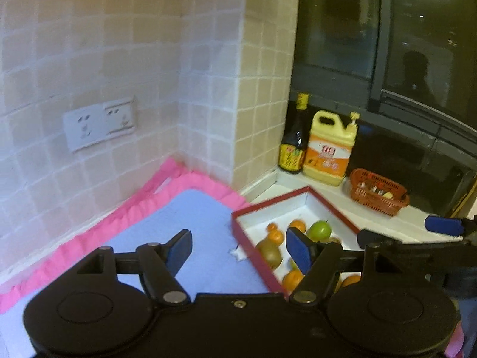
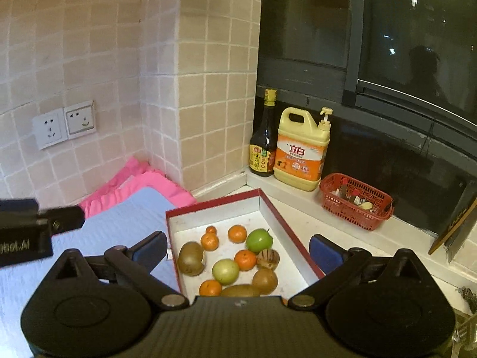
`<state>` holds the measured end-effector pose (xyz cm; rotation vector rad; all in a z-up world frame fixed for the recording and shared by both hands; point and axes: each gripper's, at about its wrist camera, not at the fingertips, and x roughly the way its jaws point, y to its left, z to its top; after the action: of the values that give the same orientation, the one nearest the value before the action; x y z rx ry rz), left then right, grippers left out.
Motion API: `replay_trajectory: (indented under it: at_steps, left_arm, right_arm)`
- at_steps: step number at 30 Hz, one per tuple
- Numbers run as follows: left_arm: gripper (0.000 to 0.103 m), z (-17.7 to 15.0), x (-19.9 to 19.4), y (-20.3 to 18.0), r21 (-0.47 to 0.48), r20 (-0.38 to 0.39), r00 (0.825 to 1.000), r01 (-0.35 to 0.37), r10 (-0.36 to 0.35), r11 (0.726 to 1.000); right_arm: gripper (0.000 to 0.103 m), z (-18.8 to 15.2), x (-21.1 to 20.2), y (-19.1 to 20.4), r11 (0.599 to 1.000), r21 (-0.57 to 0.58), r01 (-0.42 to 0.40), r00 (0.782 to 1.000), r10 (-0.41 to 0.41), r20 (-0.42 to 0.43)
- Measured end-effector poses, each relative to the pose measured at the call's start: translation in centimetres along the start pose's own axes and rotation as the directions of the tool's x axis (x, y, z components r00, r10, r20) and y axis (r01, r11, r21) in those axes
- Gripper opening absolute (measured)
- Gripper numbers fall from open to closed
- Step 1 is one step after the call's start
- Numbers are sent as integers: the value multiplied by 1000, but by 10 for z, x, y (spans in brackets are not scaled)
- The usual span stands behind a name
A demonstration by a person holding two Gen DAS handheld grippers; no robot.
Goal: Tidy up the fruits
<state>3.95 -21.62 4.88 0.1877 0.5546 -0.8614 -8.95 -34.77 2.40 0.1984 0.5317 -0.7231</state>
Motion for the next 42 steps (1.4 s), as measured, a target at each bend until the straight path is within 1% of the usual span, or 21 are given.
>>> replay_trajectory:
  at_steps: [4,8,12,17,24,33,42]
  left_arm:
    - [82,-15,-4,1,15,-23,999,-26,26,1000]
    - [82,-25,-8,4,1,-44,999,-21,21,1000]
    - [82,-30,-11,2,19,-44,999,-21,22,1000]
    - [82,-31,-15,-1,24,-46,999,-6,7,1000]
    - [82,-31,-15,0,27,-46,999,-2,4,1000]
    - [82,-26,-12,6,20,-46,999,-16,17,1000]
    - [82,-25,-9,18,0,-54,998,-41,40,999]
  right_arm:
    - [103,-9,-3,4,1000,-3,-15,1000,14,-20]
    - [103,-15,-6,8,1000,-5,-25,999,24,-32]
    - [103,-18,-8,13,999,-14,-32,999,32,-38]
    - [103,-19,-8,13,999,-12,-31,999,31,-41]
    - [103,-19,-8,12,999,-13,-31,999,30,-41]
    - [103,-15,-2,13,999,-26,-34,998,32,-50]
    - [103,-15,8,2,1000,-18,-6,998,5,-62]
